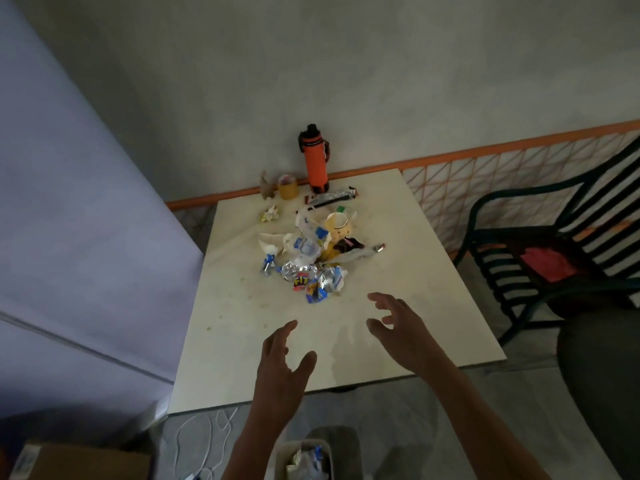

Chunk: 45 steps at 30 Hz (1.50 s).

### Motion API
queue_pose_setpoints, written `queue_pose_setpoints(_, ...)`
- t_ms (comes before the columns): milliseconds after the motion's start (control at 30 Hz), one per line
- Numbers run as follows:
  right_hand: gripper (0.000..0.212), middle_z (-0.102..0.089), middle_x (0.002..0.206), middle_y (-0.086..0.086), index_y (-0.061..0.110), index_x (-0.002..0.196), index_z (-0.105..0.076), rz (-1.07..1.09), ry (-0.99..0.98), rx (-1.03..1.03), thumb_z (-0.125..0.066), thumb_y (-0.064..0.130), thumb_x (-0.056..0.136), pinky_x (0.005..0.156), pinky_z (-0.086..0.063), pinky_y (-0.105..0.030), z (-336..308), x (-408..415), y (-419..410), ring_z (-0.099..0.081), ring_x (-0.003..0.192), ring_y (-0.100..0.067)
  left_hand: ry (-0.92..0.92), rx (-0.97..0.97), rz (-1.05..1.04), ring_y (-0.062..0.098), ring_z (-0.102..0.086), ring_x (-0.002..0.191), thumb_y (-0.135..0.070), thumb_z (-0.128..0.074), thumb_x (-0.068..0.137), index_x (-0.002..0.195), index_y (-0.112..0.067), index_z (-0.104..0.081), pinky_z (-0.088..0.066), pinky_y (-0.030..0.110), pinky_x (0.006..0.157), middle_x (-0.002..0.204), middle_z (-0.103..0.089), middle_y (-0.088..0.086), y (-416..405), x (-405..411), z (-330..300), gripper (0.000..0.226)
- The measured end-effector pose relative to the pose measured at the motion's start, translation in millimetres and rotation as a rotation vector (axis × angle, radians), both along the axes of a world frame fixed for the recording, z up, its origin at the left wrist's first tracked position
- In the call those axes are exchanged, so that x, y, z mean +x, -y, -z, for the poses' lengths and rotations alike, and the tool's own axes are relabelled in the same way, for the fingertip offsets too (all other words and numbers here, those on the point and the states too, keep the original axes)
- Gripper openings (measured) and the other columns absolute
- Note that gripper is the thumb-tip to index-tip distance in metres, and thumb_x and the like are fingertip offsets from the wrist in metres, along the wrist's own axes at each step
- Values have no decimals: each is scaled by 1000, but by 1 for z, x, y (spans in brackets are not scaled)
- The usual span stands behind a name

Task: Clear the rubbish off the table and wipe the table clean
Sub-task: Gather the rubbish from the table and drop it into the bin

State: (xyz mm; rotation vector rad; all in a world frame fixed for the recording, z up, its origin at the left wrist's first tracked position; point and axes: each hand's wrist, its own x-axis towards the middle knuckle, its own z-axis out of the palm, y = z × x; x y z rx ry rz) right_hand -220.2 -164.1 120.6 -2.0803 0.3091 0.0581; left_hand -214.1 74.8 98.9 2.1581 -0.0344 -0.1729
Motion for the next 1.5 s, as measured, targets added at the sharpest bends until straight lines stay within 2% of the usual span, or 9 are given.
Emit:
queue_pose_setpoints(333,49,-49,127,5,36,139,-44,-11,-61,-29,-60,27,94,84,-42,-25,10,103,28,-54,108,-13,9,-12,-43,12,-52,116,-26,-75,89,136,-50,-41,-48,33,97,131,-38,-15,32,125,20,64)
queue_pose_setpoints(500,50,-49,127,4,35,140,-43,-10,-85,-89,-62,27,94,80,-42,-23,8,155,48,-55,107,-14,17,49,-12,18,-48,128,-32,-81,80,149,-38,-32,-49,38,102,148,-38,-2,52,202,47,84)
queue_pose_setpoints(600,52,-49,128,5,36,140,-42,25,-50,-76,-62,24,94,80,-43,-23,6,184,60,-54,107,-12,115,209,88,31,-24,149,-37,-82,79,156,-39,-19,-39,51,114,165,-15,6,61,253,57,100)
queue_pose_setpoints(733,54,-47,130,6,40,141,-40,51,-96,-46,-63,25,94,80,-45,-22,15,198,70,-54,110,-13,114,614,276,46,3,152,-46,-78,82,158,-42,8,-26,61,118,167,20,3,77,306,53,115)
queue_pose_setpoints(967,54,-48,134,4,39,142,-40,47,-121,-50,-63,29,94,77,-43,-17,27,220,103,-53,111,-13,-24,800,388,55,-8,148,-28,-78,84,154,-45,21,-42,59,109,159,40,3,114,368,62,122)
queue_pose_setpoints(1133,54,-44,135,10,40,142,-38,4,-149,-27,-62,30,94,75,-42,-12,35,238,126,-52,112,-11,-46,862,412,47,-41,136,-29,-74,89,156,-38,21,-48,49,104,164,24,18,122,376,85,116)
queue_pose_setpoints(1300,54,-46,128,10,40,141,-39,-36,-160,26,-62,27,94,81,-43,-19,44,263,140,-53,110,-12,90,960,405,31,-60,111,-16,-55,98,154,-38,25,-56,38,86,150,-34,20,124,379,95,100)
queue_pose_setpoints(1400,52,-49,124,7,39,139,-41,-75,-153,37,-63,26,93,82,-45,-21,49,278,135,-55,106,-12,58,941,392,26,-62,103,-9,-58,95,160,-30,12,-57,36,82,132,-49,16,124,382,94,98)
queue_pose_setpoints(1500,52,-50,121,6,37,138,-44,-90,-122,33,-65,25,92,85,-46,-21,55,292,127,-58,108,-13,55,805,307,32,-62,108,-16,-57,95,153,-21,-29,-54,41,86,126,-55,13,119,389,85,64)
